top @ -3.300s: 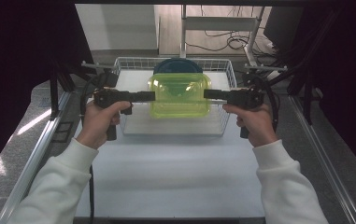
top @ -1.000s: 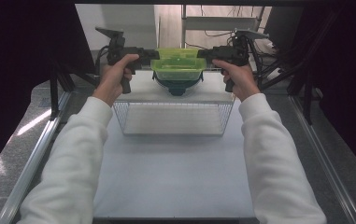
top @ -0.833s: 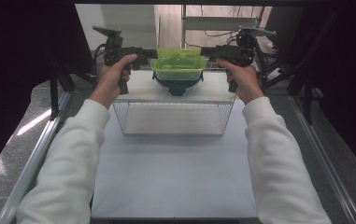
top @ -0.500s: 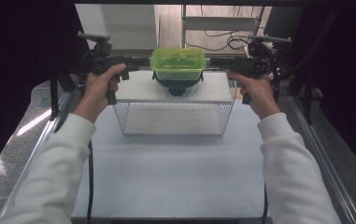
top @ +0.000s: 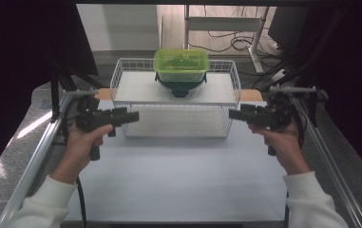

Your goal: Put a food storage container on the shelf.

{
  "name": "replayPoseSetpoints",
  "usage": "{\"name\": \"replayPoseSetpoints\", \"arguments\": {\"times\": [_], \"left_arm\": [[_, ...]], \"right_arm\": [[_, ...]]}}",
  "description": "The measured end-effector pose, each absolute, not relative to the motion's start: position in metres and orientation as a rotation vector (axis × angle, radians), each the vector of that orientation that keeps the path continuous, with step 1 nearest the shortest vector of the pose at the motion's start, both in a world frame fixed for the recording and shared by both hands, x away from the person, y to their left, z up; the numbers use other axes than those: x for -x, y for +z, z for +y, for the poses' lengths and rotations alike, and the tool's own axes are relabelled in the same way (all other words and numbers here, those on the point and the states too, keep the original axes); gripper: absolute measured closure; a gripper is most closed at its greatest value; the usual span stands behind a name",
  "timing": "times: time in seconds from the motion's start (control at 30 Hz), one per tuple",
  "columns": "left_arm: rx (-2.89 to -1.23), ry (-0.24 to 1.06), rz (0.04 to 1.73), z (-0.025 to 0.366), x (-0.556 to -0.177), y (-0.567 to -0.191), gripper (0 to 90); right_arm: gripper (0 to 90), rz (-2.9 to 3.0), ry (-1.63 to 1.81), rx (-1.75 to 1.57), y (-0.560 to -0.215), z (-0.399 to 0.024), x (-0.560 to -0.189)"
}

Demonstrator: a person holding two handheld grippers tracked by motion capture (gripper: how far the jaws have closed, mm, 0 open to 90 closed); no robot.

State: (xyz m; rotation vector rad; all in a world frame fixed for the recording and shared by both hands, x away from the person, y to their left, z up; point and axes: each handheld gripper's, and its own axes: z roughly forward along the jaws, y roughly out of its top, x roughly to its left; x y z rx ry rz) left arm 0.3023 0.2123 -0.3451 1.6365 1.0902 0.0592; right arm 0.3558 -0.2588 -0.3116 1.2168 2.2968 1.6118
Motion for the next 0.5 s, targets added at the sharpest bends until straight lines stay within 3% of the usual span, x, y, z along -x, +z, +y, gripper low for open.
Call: {"name": "replayPoseSetpoints", "arguments": {"times": [0.17,0.5], "left_arm": [[-1.688,0.118,1.136,0.215,-0.283,-0.381,25.0],[-1.81,0.105,1.182,0.202,-0.259,-0.436,25.1]], "right_arm": [[22.2,2.353,1.495,-1.211,-0.357,-0.267,-0.325],[21.6,2.424,1.365,-1.26,-0.403,-0.273,-0.308]]}}
